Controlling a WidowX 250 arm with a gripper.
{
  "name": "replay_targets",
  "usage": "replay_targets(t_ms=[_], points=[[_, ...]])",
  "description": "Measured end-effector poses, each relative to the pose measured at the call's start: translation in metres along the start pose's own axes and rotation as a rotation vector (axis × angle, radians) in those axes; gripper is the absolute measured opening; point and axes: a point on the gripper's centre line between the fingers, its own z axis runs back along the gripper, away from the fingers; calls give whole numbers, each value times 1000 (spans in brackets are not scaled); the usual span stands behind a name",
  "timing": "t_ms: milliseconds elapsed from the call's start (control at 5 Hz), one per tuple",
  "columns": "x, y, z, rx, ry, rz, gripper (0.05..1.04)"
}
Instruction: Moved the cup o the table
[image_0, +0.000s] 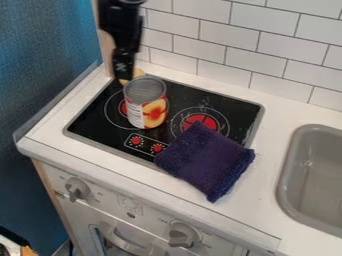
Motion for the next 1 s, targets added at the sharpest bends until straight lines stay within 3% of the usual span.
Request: replay_targets(t_ms=[400,600,800,1000], points=[[43,6,-26,55,-33,168,999],[44,14,-51,132,12,201,999],[39,8,-63,155,45,212,999],[24,5,-80,177,18,189,999]])
